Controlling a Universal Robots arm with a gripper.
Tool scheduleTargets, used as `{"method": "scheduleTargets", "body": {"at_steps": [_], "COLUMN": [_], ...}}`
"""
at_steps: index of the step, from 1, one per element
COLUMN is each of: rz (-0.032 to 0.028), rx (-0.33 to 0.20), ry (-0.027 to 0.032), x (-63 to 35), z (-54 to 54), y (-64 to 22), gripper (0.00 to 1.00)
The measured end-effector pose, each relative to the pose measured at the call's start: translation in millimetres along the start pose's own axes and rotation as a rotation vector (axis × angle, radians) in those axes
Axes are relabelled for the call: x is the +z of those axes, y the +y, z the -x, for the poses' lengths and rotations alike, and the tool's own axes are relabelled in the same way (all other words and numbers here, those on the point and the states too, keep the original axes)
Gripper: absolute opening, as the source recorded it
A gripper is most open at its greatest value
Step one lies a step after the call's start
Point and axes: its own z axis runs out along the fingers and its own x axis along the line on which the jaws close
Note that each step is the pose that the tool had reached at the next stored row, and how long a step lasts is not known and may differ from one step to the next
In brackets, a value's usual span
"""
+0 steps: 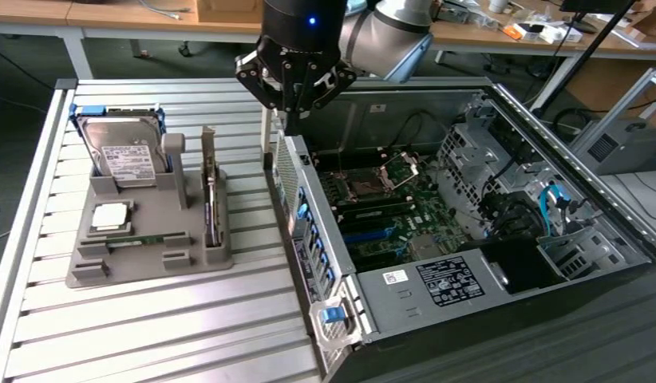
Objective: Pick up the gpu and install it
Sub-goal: 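Reach for the gpu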
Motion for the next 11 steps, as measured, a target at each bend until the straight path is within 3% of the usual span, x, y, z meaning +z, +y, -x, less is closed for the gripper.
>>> {"method": "scheduleTargets", "body": {"at_steps": [11], "rz": [0.0], "rx": [0.0], "ry": [0.0], "x": [-0.2], "z": [-6.3], "y": [-0.5], "gripper": [0.11]}}
